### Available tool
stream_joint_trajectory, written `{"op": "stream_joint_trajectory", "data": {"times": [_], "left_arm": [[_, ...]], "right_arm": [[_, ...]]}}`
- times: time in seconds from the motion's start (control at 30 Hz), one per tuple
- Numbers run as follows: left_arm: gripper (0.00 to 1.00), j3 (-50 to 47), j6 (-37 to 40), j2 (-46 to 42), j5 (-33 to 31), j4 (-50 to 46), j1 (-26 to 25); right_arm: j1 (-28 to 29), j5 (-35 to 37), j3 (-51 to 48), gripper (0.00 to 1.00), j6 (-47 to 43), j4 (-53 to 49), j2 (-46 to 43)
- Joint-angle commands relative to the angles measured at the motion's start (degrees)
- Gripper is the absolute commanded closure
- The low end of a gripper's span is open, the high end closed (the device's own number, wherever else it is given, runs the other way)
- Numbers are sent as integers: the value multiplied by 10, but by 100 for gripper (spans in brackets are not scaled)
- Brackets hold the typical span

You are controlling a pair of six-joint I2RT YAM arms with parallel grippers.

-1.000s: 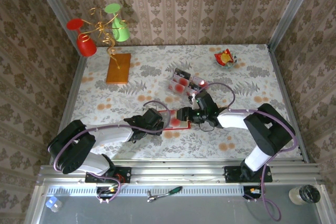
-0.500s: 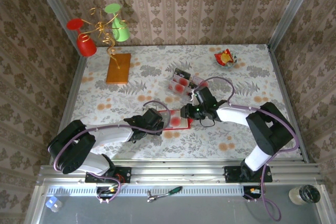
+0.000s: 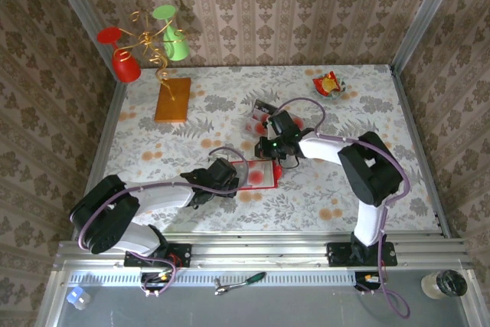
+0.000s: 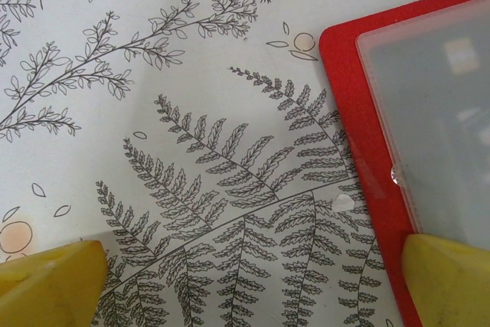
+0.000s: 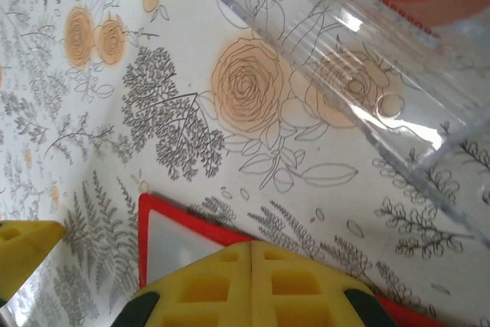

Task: Put the credit cards into the card holder
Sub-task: Insert the credit card into the card slot.

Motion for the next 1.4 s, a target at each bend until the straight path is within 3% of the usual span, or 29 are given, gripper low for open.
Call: {"op": "stream_joint_trajectory", "data": {"times": [0.0,1.2,1.37], "left_arm": [[0,-7,4,12,1,-1,1],[0,-9,2,19,2,4,0],[0,-10,2,19,3,3,0]], "right_arm": [[7,-6,29,97,-16,-37,22],[36,-13,67,100,-38,-81,60],[18,14,60,78,-31,-77,17]]}}
